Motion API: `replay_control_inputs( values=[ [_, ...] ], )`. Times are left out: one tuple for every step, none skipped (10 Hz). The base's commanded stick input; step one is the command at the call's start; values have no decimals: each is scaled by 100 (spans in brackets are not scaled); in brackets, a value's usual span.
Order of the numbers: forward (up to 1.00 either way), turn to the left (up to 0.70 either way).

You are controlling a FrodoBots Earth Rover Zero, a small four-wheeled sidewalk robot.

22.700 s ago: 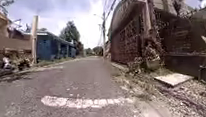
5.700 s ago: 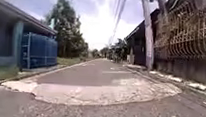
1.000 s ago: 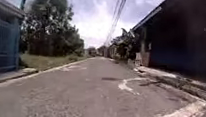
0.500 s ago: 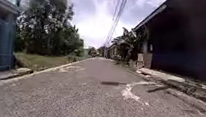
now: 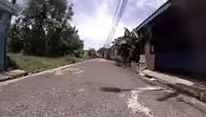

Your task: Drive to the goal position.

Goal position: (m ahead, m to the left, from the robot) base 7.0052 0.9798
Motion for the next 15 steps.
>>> replay_control_inputs(
  values=[
    [70, 0],
    [70, 0],
    [70, 0],
    [70, 0],
    [70, 0],
    [70, 0],
    [70, 0],
    [70, 0],
    [70, 0],
    [70, 0],
    [70, 0],
    [70, 0],
    [70, 0],
    [70, 0],
    [70, 0]
  ],
)
